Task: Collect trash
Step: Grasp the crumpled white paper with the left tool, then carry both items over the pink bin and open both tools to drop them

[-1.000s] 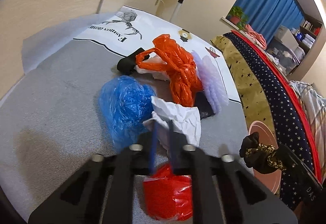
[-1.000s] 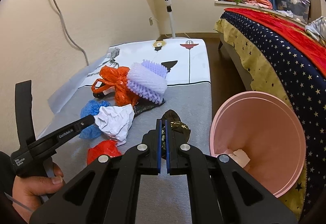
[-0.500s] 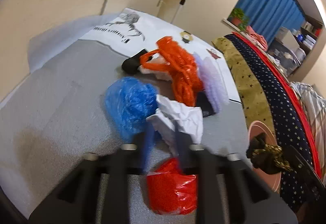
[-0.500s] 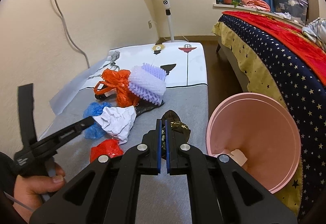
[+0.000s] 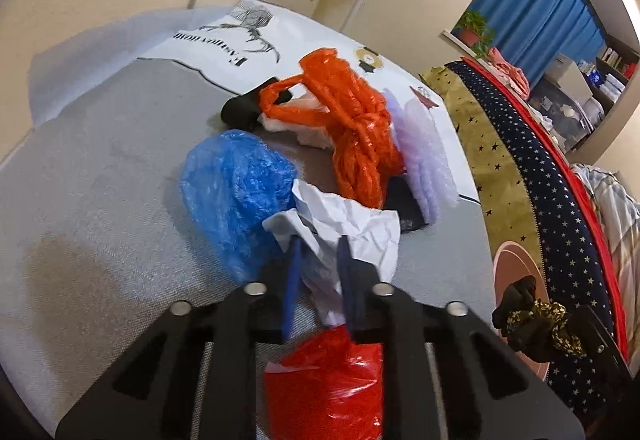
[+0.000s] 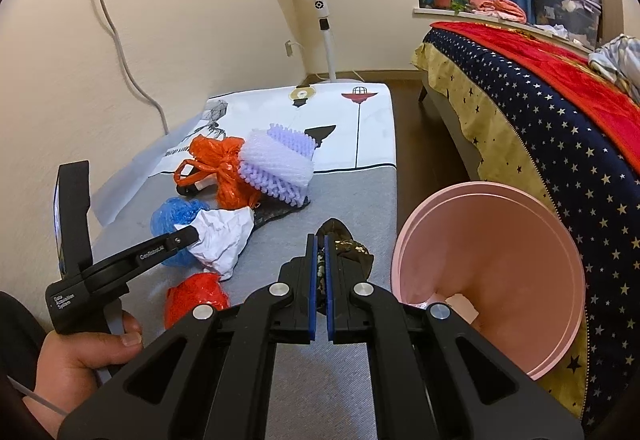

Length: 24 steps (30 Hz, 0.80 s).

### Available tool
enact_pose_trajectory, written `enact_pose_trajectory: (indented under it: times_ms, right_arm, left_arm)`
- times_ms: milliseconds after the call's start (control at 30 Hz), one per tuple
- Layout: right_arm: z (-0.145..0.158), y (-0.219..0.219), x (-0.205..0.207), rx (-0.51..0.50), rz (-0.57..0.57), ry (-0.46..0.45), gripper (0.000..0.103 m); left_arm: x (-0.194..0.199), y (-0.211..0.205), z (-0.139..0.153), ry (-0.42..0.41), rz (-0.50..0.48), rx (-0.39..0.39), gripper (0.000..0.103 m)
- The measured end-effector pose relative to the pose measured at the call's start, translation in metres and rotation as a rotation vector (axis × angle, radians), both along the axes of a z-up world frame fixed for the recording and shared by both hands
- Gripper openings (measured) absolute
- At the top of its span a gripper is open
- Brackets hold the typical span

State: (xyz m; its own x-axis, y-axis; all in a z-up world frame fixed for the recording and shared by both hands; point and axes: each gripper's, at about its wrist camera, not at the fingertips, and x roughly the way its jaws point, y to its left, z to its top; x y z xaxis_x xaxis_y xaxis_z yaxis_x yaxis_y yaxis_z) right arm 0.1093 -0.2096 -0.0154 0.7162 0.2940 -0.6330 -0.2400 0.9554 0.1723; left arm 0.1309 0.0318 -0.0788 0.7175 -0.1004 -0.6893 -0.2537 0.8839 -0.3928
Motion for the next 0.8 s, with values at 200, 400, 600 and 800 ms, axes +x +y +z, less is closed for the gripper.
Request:
enact_pose_trajectory:
  times_ms: [200,400,600,800]
  right_arm:
    - [0.004,-0.003,-0.002,0.002,-0.007,-0.010,0.004]
    - [0.014,-0.011,-0.009,0.007,-0.025,-0.034,0.004]
    - [0.031,-0.023,-0.018,0.007,-0.051,-0.079,0.003]
    - [0.044,-0.037,-0.026,0.001,-0.086,-0.111,0.003]
  left_arm:
    - [-0.010,-0.005,0.019,-0.057,-0.019,0.049,0.006]
    - [-0.022,-0.012,0.039,-0.112,-0.041,0.105,0.006]
    - [-0.033,-0.026,0.060,-0.170,-0.081,0.161,0.006]
    - [-0.042,-0.046,0.076,-0.216,-0.133,0.189,0.006]
